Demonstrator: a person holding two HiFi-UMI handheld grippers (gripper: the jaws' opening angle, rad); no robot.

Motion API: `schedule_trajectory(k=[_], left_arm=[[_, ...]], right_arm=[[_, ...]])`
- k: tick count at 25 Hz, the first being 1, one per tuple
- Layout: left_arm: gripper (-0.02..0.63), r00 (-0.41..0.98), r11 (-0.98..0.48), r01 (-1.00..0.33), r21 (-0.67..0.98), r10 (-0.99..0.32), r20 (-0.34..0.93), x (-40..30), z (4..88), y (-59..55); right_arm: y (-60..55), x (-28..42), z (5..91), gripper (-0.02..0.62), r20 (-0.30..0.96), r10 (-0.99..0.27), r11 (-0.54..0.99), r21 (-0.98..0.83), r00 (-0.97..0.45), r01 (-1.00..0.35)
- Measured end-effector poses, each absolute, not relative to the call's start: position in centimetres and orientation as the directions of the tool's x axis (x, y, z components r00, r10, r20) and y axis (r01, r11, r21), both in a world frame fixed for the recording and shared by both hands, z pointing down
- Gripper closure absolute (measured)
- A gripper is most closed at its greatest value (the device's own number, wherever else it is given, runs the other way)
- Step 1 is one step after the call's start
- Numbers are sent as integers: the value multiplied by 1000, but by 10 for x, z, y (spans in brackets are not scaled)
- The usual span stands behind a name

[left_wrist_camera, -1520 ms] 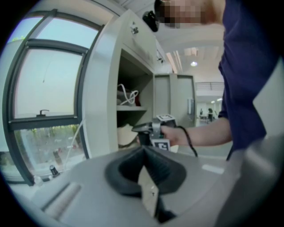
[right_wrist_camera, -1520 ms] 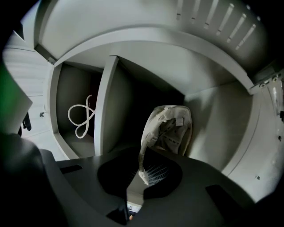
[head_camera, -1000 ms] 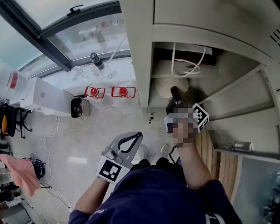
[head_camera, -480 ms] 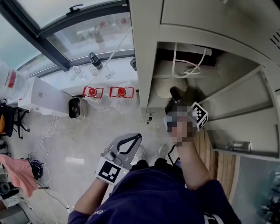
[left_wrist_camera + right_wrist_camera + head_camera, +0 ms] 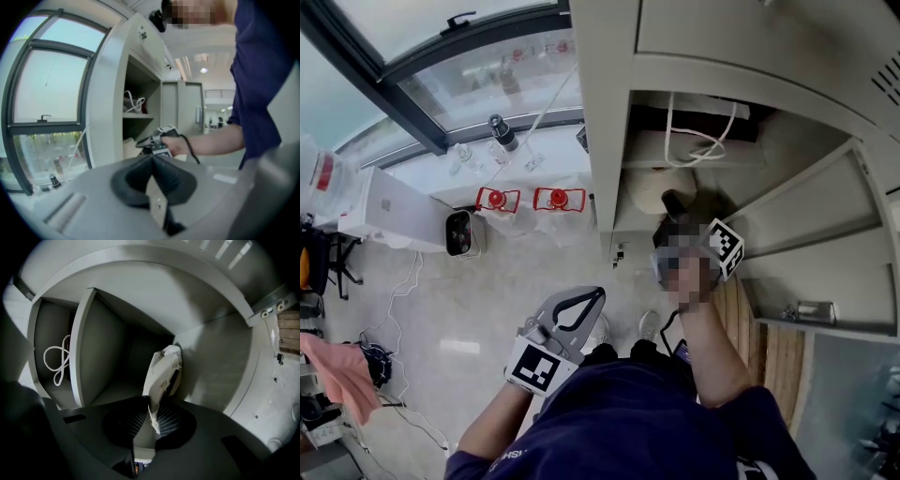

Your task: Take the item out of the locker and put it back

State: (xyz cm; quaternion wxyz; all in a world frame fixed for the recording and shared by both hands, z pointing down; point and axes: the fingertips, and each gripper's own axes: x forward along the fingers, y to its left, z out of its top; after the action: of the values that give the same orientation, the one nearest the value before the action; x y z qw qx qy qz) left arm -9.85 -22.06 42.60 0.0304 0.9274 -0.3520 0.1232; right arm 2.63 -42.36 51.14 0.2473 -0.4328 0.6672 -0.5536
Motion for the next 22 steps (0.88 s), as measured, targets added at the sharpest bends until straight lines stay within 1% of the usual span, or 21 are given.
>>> schedule_trajectory(k=[5,8,10,22], left_arm=[[603,724,-754,-656,-29,-640,255,-95,426,-219],[603,726,-756,-654,-29,-639,253,-93,427,-219],[603,726,-755,-655,-25,-639,254,-92,428,-219],[603,740,-769,-639,-26,-624,253,-88,428,-213]], right_arm=[[-420,27,512,571,157,-847,9,-951,-507,-309],[-417,27,513,535,156,-847,5,-953,-508,-302],[-416,29,514,529,155,-849,7,-953,-506,-303],[-403,33,513,518,153,-853,6,-953,-499,-303]])
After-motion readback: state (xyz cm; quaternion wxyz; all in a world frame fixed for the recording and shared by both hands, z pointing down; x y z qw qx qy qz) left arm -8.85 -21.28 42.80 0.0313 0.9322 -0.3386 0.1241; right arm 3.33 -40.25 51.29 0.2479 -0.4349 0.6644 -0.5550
